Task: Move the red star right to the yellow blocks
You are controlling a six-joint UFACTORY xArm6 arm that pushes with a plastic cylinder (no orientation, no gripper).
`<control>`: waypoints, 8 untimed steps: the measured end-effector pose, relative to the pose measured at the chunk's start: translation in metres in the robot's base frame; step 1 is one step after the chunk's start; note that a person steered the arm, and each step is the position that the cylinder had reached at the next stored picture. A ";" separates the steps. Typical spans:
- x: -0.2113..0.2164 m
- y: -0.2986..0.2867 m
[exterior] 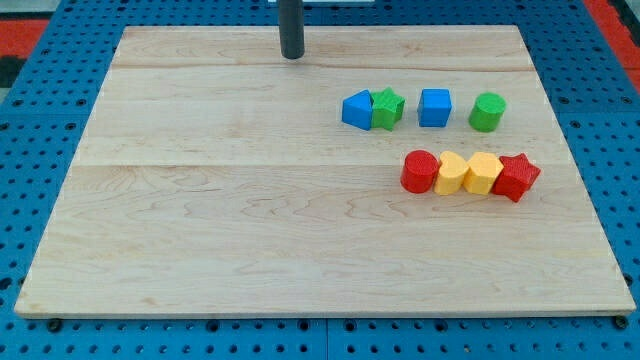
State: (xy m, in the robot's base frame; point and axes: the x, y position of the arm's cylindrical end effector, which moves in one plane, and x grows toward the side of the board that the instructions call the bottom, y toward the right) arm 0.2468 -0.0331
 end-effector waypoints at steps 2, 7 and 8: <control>-0.003 0.198; 0.243 0.282; 0.222 0.228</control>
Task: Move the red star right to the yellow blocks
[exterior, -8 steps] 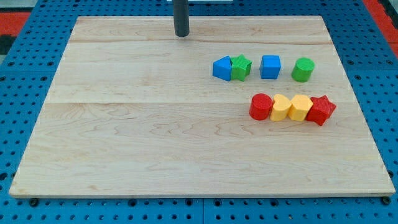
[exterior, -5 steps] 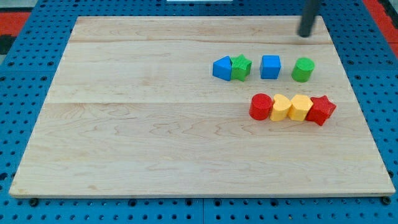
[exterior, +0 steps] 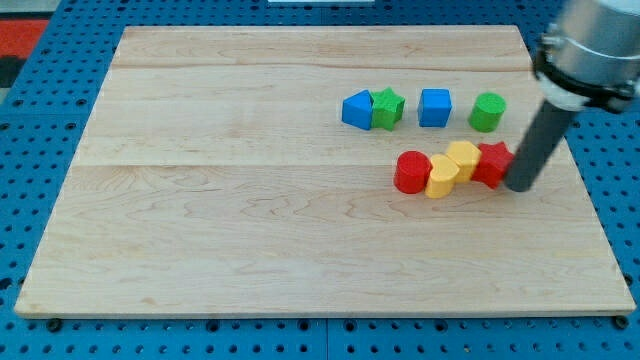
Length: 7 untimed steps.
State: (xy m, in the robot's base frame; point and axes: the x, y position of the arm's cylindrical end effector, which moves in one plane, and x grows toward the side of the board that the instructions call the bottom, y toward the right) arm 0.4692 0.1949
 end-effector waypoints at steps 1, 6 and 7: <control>-0.005 -0.032; 0.014 -0.088; 0.012 -0.063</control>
State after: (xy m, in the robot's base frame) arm 0.4810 0.1317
